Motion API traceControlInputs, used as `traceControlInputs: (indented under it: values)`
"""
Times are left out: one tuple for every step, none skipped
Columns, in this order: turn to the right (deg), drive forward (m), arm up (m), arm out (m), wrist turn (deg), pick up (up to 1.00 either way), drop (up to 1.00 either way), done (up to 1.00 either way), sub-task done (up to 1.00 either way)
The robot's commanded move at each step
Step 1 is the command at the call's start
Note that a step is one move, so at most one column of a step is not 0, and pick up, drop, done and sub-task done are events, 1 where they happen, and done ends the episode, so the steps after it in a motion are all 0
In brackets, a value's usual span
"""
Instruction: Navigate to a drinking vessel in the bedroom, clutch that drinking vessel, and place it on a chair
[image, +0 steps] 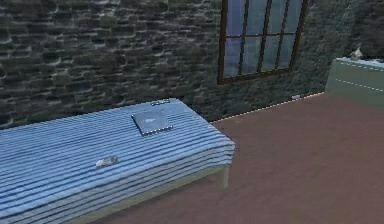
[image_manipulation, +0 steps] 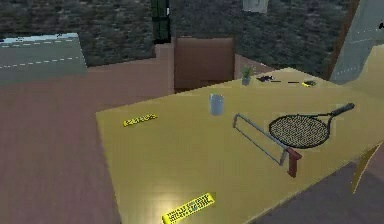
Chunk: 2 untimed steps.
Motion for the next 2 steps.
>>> traceControlInputs:
  values:
    - [0.0, 0.05, 0.00, 0.00, 0.0, 0.00, 0.00, 0.00, 0.00]
    - [15.0, 0.00, 0.00, 0.00, 0.0, 0.00, 0.00, 0.00, 0.00]
